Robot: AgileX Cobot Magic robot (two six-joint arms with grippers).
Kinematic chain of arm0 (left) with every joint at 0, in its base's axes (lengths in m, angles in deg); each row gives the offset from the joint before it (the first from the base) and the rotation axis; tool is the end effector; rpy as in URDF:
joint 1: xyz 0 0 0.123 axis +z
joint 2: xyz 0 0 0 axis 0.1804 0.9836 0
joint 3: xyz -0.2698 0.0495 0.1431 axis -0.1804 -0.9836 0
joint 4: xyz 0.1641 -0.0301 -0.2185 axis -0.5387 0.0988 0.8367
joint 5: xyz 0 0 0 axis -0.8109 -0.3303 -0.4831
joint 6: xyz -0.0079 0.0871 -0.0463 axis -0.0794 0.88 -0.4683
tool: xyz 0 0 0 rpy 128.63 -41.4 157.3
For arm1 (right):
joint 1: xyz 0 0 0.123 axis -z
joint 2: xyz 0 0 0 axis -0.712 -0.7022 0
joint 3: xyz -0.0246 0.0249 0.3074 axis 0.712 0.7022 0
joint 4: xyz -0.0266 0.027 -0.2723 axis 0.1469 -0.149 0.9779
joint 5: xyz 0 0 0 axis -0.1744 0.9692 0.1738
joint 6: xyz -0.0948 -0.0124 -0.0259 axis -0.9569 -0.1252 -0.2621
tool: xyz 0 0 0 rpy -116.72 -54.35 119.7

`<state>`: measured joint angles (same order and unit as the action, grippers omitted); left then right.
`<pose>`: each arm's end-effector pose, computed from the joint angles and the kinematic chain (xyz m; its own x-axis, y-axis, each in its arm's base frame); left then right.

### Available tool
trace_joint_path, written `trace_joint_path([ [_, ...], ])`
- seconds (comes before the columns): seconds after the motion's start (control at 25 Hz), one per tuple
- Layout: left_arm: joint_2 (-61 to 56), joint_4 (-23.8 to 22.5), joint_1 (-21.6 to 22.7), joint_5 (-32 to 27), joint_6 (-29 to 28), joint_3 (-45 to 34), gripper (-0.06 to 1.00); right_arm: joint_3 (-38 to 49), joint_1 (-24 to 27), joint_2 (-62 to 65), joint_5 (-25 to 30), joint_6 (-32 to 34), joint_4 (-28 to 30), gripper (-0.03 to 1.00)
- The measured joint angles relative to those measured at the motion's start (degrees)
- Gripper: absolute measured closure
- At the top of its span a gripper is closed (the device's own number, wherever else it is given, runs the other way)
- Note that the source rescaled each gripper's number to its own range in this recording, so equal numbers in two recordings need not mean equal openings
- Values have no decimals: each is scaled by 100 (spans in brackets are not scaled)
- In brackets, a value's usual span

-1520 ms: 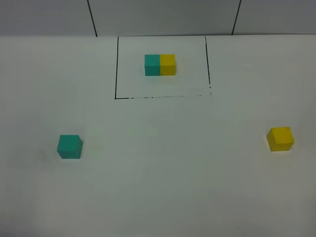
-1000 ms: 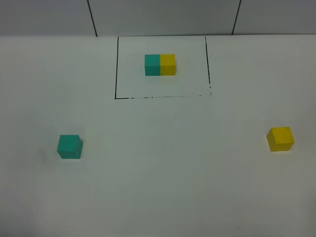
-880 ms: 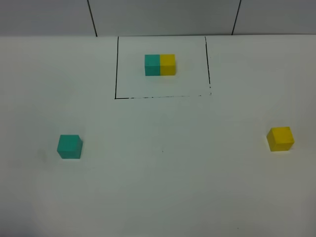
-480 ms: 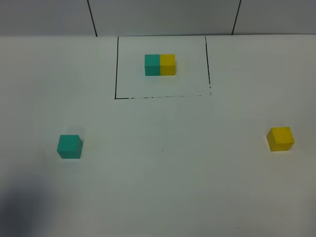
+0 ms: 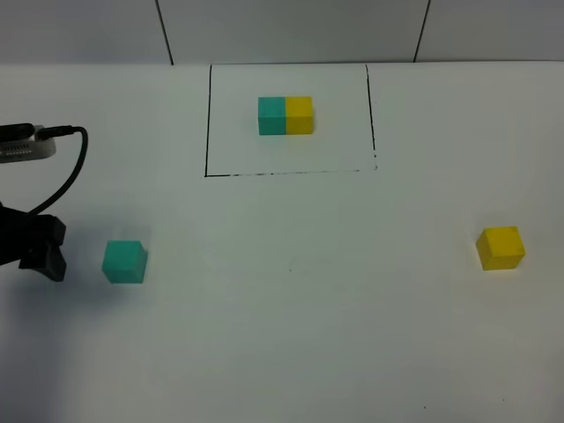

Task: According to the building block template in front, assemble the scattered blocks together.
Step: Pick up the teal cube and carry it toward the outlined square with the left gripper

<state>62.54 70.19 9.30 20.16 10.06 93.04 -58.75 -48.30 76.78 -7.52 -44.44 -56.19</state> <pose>0.2708 -0.0168 0.2318 -0.9871 -0.0360 -0.1558 -0.0165 0.9920 -0.1249 -0.0011 -0.0001 0.2823 -0.4490 -0.0475 -0.8923 -0.0617 0.9978 -0.0221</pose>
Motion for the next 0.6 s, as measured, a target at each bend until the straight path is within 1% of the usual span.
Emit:
trace_joint_path([
  [0.08, 304, -36, -137, 39, -19, 194, 12, 0, 0, 0, 0, 0, 0, 20],
  [0.2, 636, -36, -508, 257, -112, 348, 12, 0, 0, 0, 0, 0, 0, 20],
  [0.32, 880, -136, -795, 554, -424, 397, 12, 0, 0, 0, 0, 0, 0, 20],
  [0.48, 1217, -344, -960, 779, -798, 403, 12, 0, 0, 0, 0, 0, 0, 20],
  [0.6, 1419, -370, -1081, 1032, -902, 404, 12, 0, 0, 0, 0, 0, 0, 20],
])
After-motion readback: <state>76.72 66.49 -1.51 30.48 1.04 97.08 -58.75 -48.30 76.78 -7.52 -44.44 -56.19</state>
